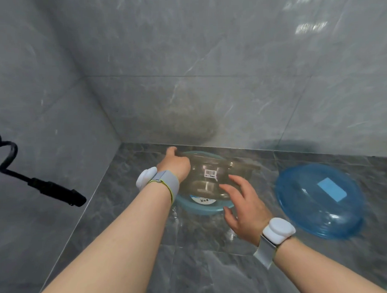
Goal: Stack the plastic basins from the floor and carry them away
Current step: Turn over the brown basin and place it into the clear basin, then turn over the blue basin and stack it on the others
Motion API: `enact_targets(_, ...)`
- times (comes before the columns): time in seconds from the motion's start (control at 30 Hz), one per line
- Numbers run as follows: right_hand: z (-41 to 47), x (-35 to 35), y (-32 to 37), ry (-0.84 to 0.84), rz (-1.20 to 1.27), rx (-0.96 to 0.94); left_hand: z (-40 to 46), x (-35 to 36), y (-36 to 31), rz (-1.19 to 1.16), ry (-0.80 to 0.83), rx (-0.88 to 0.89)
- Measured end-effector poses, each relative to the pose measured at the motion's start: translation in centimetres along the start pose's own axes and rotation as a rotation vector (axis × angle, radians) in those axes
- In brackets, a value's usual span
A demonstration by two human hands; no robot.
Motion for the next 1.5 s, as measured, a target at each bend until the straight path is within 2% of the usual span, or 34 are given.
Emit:
enact_targets(0.13, 1.3, 0.1, 0.2, -0.013, 0.015, 0.051, 0.0, 0.7, -0.1, 0.324, -0.062, 0.109)
enact_targets(0.2, 1.6, 0.2, 0.3, -0.008, 0.0, 0.058, -0.2, 1.5, 0.8, 0.455, -0.068, 0.1)
enact_targets(0.27, 1.7, 0.7, 0.3, 0.003, -0.013, 0.056, -0.7, 1.5, 1.2, 0.591, -0.167, 0.137)
enact_targets(0.33, 1.5, 1.4, 0.0, 0.021, -0.008, 0.086, -0.9, 1.9, 1.1, 0.702, -0.259, 0.279)
enact_targets(0.43, 1.3, 2.3, -0.6, 0.006, 0.0, 0.138, -1.3, 3.3, 0.6, 0.785, -0.202, 0.532)
enact_targets(0.53, 1.6, 3.2, -2.0, -0.007, 0.007, 0.249, -2.2, 2.9, 0.4, 0.831, -0.226, 0.656)
enact_targets(0.67, 2.6, 6.2, -3.5, 0.248, -0.127, 0.33, -3.5, 0.8, 1.1, 0.898, -0.369, 0.775)
enact_targets(0.87, 4.5, 10.3, -2.2, 0.577, -0.28, 0.147, -4.2, -1.4, 4.1, 1.003, -0.414, 0.788)
enact_targets(1.0, 4.7, 12.1, -1.6, 0.666, -0.386, 0.123, -4.1, -3.2, 6.3, 0.975, -0.443, 0.771)
enact_targets(1.17, 3.4, 12.9, -1.1, 0.618, -0.407, 0.166, -3.6, -4.4, 7.4, 0.944, -0.491, 0.731)
enact_targets(1.33, 1.2, 13.0, -1.9, 0.676, -0.415, 0.153, -3.2, -4.9, 6.8, 0.896, -0.56, 0.692)
enact_targets(1.5, 0.7, 8.6, -3.8, 0.592, -0.473, 0.131, -2.6, -4.7, 6.2, 0.894, -0.573, 0.682)
Point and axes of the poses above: each hand's wrist, its own z-axis towards the middle knuckle, its own x-axis out of the palm, y = z × x, the point moved 6 cm from there along z, towards the middle knuckle, and after that the axes turned 6 degrees about y, right-handed, at the moved point
